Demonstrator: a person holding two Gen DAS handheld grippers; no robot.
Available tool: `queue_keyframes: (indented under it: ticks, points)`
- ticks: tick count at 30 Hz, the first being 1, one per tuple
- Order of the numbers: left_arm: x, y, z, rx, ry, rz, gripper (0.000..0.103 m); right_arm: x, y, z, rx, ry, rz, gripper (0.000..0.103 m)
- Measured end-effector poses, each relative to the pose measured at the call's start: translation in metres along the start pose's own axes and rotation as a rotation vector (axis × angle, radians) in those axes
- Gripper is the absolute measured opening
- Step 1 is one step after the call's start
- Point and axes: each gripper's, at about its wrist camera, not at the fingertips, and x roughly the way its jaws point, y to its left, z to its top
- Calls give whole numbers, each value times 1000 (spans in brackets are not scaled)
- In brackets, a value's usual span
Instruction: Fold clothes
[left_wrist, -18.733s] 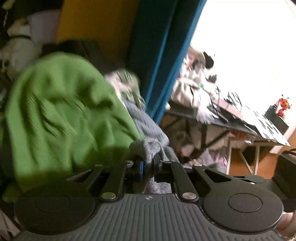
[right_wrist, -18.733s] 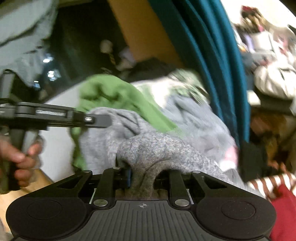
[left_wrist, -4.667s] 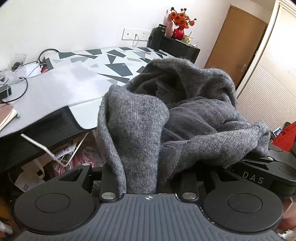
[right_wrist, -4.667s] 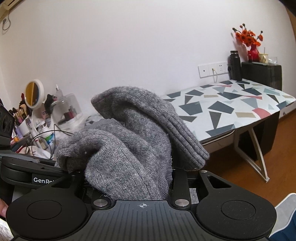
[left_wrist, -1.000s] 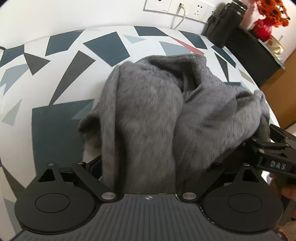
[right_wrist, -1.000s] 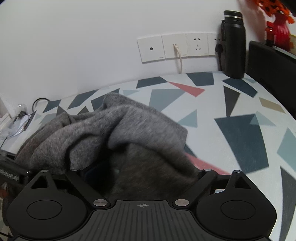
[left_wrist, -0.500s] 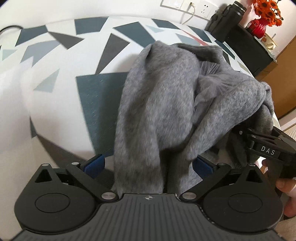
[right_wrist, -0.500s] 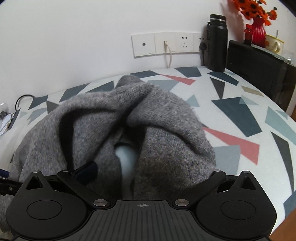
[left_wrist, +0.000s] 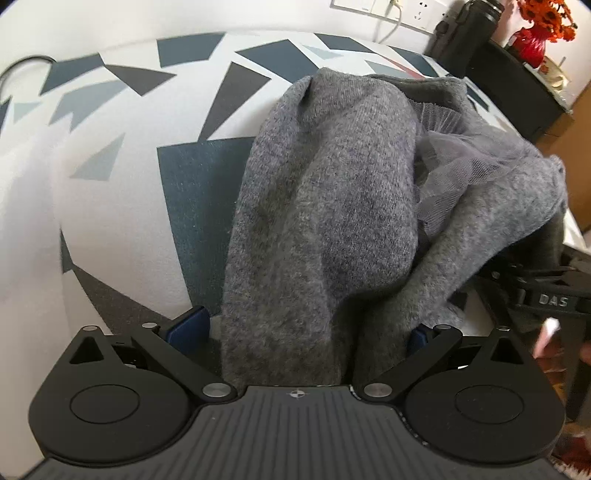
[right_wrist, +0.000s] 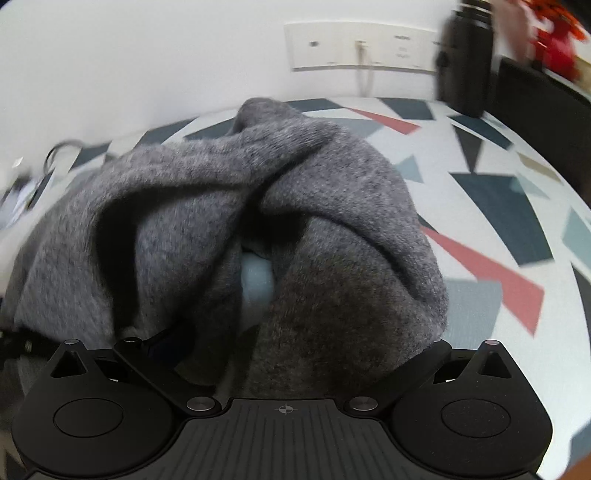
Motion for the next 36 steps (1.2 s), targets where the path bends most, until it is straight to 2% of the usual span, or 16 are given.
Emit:
queue_keyframes:
  ticks: [4,8,10,17,23,28,32,36]
  points:
    - [4,-16,-4,41,-13,90,103,2,-3,2,-117,36,41,102]
    - [5,-22,-8,10,-50,130,103,5,-6,4,-234,71,81,102]
    - [4,-25,-10,3,-66,142,103,5,-9,4,-250,68,96,102]
    - [-1,-26,-27,-34,-152,153,103,6,-21,6,-278,46,145,102]
    - [-4,-23,-35,-6,-191,129,103,7,-34,6,-285,17,172,102]
    - [-4,-20,-35,11,-205,118,103,12,-42,10,-286,-12,160,102]
    - [-3,-20,-36,14,-220,121,103,20,-41,10,-361,-35,121,102]
    - [-2,-21,-42,17,-261,125,103,24,-45,13,-381,-53,130,102]
